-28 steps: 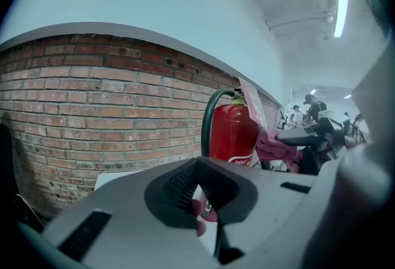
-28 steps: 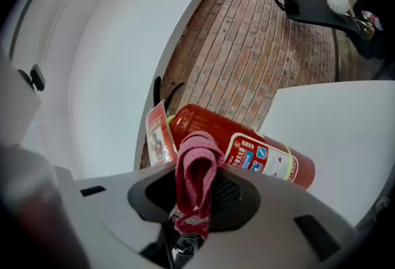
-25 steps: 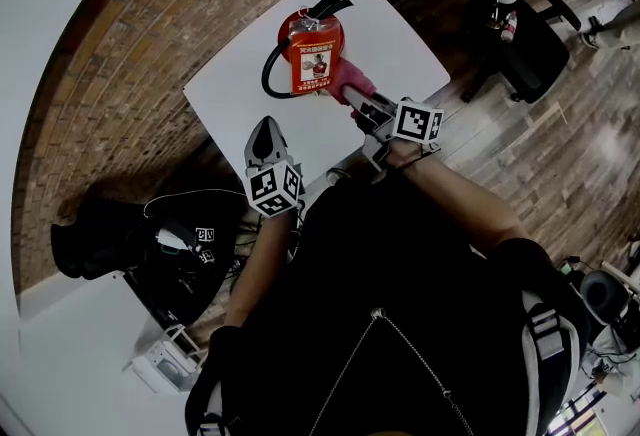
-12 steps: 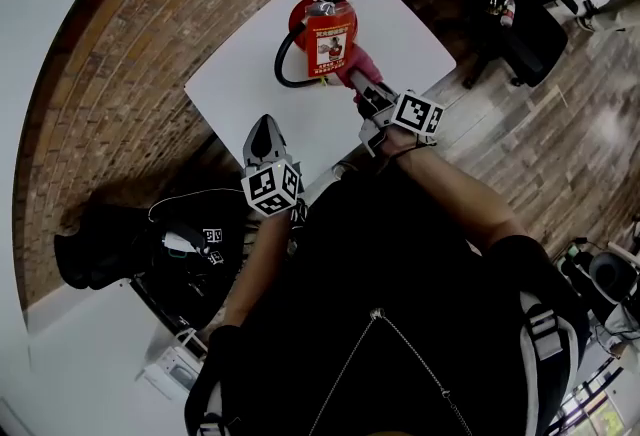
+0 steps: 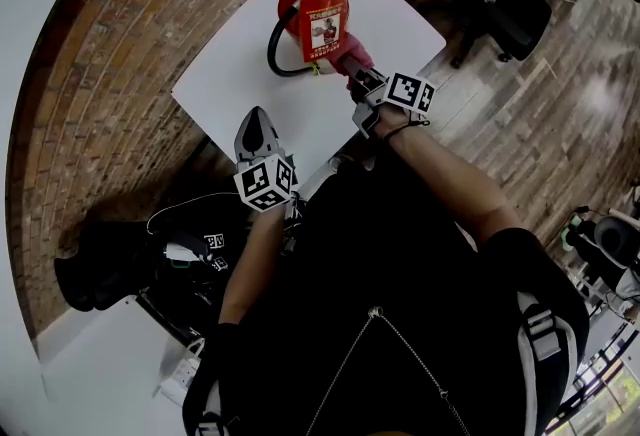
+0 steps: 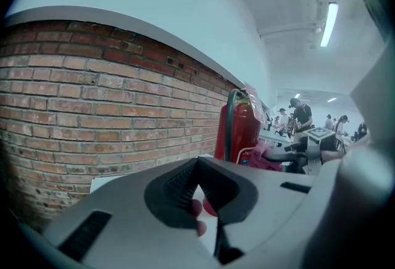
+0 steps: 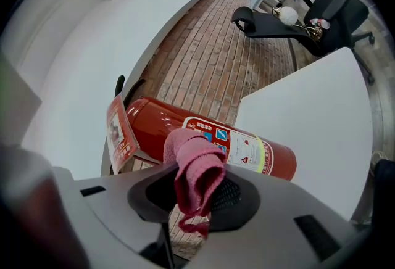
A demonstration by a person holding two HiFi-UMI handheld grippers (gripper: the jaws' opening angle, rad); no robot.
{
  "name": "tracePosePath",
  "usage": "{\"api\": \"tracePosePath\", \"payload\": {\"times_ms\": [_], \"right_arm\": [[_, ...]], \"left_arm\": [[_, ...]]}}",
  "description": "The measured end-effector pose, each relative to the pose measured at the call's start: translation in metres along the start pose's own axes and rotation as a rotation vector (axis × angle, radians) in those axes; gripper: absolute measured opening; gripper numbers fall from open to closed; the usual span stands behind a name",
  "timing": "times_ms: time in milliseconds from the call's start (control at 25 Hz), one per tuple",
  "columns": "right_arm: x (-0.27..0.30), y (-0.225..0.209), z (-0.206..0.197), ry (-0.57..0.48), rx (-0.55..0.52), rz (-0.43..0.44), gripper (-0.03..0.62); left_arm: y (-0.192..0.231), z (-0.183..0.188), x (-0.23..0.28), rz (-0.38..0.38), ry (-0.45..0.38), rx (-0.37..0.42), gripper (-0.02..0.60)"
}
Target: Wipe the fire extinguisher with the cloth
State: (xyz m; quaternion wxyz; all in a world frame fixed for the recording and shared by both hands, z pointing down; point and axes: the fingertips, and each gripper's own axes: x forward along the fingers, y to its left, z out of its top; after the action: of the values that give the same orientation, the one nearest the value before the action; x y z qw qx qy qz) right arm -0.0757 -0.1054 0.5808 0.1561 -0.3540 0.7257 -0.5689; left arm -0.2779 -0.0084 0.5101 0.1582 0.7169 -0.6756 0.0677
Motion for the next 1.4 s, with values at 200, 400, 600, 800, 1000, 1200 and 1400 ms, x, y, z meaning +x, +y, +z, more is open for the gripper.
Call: {"api": "tracePosePath", "payload": {"times_ms": [200,400,600,800,1000,1200,1400], "right_arm": [[0.002,-0.026,-0.013,0.022,0.034,-0.065,0.114],[0.008,-0.052,-0.019,0.036,0.049,-0.111,0.115],[0.014,-0.071,-0.025,0.043,0.061,-0.14,0.114],[0.018,-0.093,-0.031,0.055,0.072,-0.176,0.114],[0.023,-0.115,-0.037,0.063,0.078,-0.193,0.115],[0.027,-0.135,-0.045,0.079,0.09,-0.209,0.114],[0.033,-0.166,-0.057,0.108,0.088,-0.265,0.115]], "left_arm": [[0.003,0.001,0.0,0.004,-0.007,-0.004,0.005],[0.002,0.003,0.001,0.017,-0.02,-0.005,0.005],[0.003,-0.004,0.0,0.02,-0.006,-0.003,0.005],[0.002,-0.01,-0.002,0.011,0.01,0.004,0.005],[0.001,-0.016,-0.005,0.005,0.027,0.013,0.006],[0.002,-0.022,-0.008,0.001,0.043,0.018,0.005],[0.005,-0.027,-0.012,0.006,0.057,0.026,0.005]]}}
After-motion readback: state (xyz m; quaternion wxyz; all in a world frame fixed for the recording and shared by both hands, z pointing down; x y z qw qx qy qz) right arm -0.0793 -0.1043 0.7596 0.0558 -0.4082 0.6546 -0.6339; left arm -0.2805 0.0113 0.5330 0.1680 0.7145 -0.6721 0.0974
